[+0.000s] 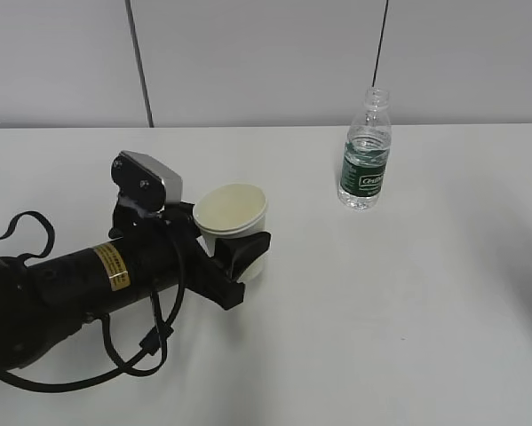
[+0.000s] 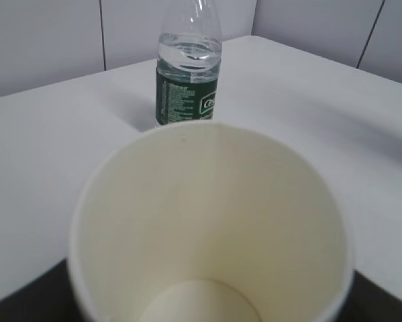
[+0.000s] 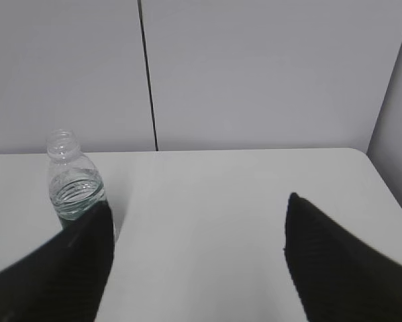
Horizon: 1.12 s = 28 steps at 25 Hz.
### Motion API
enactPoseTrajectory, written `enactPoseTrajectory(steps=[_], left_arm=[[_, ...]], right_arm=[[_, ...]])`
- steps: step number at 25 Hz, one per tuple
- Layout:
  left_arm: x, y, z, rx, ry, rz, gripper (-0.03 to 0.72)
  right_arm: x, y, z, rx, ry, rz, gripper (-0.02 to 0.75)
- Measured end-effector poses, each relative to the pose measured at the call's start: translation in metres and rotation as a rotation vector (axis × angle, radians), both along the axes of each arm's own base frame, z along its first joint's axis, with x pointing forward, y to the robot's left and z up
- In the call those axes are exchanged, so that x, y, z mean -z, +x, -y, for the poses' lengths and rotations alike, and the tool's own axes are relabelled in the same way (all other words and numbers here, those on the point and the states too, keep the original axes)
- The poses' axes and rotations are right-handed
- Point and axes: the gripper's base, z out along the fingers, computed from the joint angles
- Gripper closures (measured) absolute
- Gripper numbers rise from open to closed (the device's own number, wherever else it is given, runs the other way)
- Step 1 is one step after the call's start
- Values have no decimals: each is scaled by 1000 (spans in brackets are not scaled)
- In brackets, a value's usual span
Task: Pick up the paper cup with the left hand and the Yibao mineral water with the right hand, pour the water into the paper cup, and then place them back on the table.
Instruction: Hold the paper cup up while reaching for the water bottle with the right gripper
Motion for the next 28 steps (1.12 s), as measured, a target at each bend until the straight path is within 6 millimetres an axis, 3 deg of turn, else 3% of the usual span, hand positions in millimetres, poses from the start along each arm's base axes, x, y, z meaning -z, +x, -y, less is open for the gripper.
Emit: enactPoseTrajectory(steps=[11, 18, 28], left_arm=[[0, 0, 0, -5, 4, -4, 245], [1, 0, -1, -7, 4, -6, 245], [1, 0, -1, -8, 4, -6, 245]], right_arm=[[62, 62, -3, -96, -97, -11, 153], [99, 82, -12, -217, -130, -52, 153], [131, 98, -19, -291, -91, 30, 152]])
